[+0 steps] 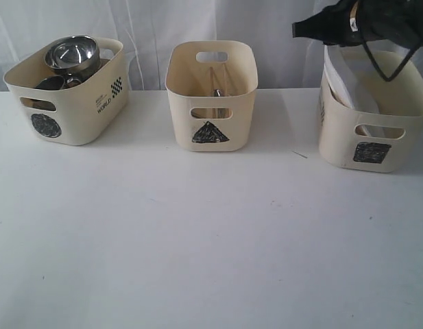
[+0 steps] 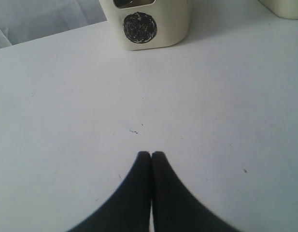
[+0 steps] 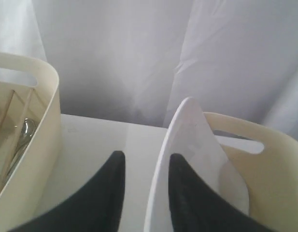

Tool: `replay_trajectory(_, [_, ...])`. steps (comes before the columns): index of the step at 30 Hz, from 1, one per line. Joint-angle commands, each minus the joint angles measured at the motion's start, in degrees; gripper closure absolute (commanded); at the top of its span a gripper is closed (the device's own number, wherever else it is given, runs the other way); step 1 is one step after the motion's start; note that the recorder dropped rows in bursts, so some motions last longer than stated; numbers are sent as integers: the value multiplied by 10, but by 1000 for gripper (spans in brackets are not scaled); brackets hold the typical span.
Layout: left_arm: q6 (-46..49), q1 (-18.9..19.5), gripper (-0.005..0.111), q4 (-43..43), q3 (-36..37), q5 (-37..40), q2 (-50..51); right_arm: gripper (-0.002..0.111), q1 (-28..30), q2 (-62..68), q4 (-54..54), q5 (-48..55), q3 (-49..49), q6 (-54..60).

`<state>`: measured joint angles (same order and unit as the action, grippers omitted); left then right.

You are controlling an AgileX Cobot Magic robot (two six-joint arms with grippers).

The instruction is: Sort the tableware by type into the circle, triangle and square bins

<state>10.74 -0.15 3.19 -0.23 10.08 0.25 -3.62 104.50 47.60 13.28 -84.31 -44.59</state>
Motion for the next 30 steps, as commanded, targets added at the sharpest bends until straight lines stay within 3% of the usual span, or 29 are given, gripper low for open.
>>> replay_trajectory(1, [-4, 1, 107, 1, 2, -3, -3, 78, 3, -57, -1, 34, 13, 34])
replay_trajectory(5, [-4, 1, 107, 1, 2, -3, -3, 82, 2, -142, -3, 33, 86, 39])
replay_trajectory(12, [-4, 1, 107, 1, 2, -3, -3, 108, 2, -378, -5, -3, 310, 18])
replay_trajectory(17, [-4, 1, 107, 1, 2, -3, -3, 108, 2, -560, -6, -48, 486, 4])
replay_trajectory(23, [-4, 1, 107, 1, 2, -3, -3, 108, 2, -750, -18, -7, 655, -55])
replay_trajectory(30, [-4, 1, 107, 1, 2, -3, -3, 108, 2, -902, -18, 46, 713, -82])
